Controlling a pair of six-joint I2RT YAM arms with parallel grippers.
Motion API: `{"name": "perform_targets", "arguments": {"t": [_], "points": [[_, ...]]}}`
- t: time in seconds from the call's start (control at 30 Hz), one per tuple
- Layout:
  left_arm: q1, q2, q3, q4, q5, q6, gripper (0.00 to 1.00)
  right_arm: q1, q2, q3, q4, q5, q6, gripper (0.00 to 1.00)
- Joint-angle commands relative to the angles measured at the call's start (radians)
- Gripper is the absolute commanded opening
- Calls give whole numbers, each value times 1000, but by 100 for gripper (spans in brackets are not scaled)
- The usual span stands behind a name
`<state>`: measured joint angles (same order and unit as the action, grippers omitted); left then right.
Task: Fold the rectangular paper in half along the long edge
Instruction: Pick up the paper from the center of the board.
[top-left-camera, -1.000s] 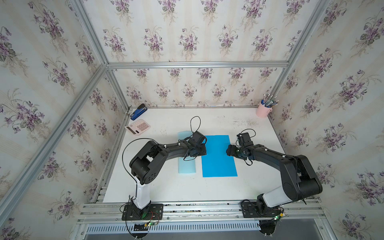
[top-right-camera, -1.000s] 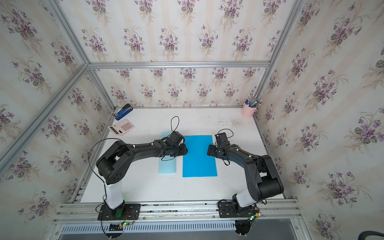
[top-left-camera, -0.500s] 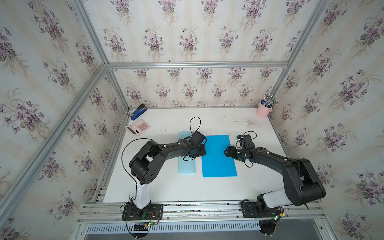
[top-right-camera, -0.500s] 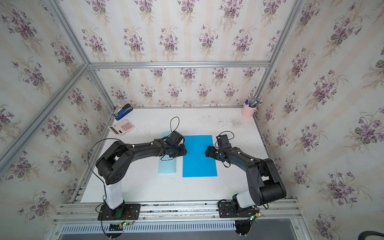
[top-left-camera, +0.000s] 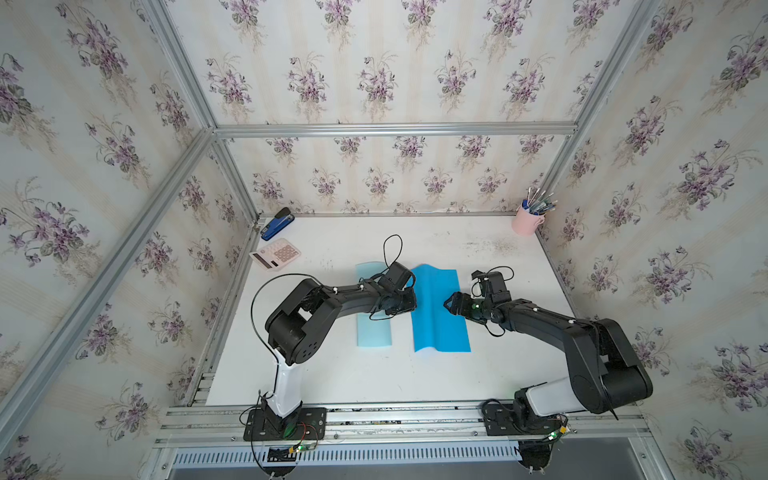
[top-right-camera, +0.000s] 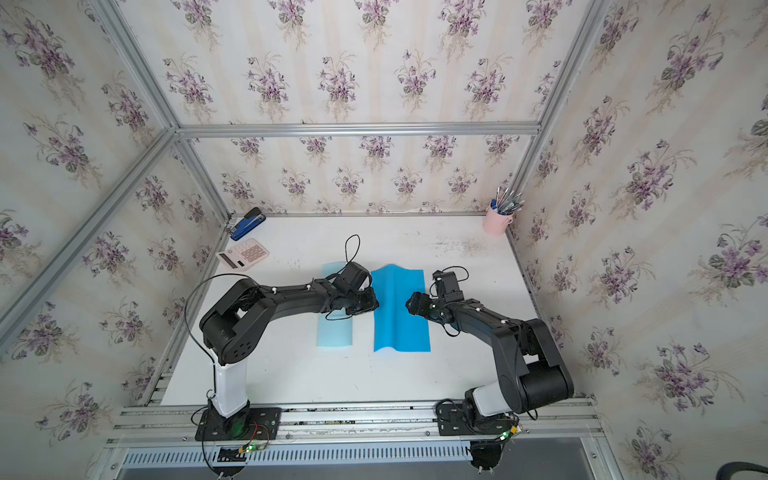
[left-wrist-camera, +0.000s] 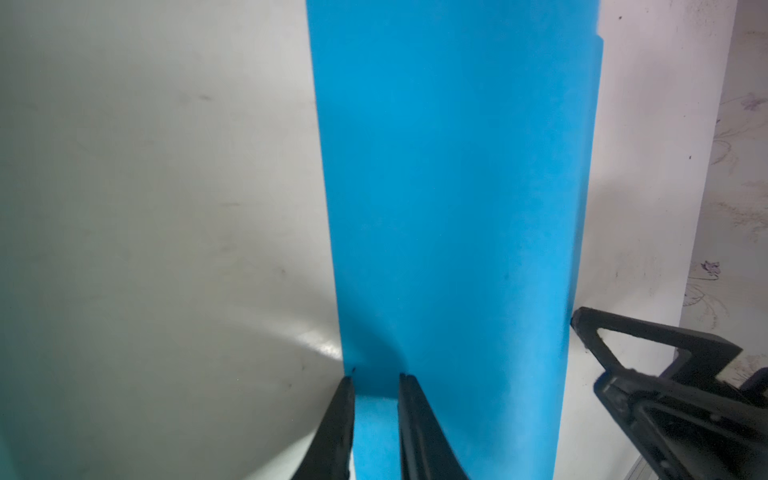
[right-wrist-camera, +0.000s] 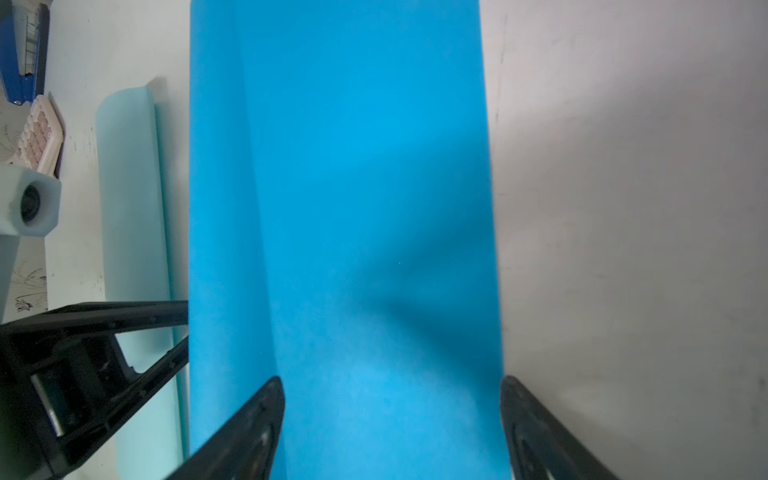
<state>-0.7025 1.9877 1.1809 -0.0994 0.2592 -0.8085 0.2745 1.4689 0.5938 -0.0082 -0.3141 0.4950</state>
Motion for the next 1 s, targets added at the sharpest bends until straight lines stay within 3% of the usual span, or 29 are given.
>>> {"name": "perform_targets", "arguments": {"t": [0.0, 0.97], "points": [[-1, 15, -10, -152, 5, 6, 24, 2, 6, -13, -66, -37, 26, 81], [-20, 3, 19, -275, -127, 70, 22, -46, 32, -81, 149, -274, 98, 85]]}}
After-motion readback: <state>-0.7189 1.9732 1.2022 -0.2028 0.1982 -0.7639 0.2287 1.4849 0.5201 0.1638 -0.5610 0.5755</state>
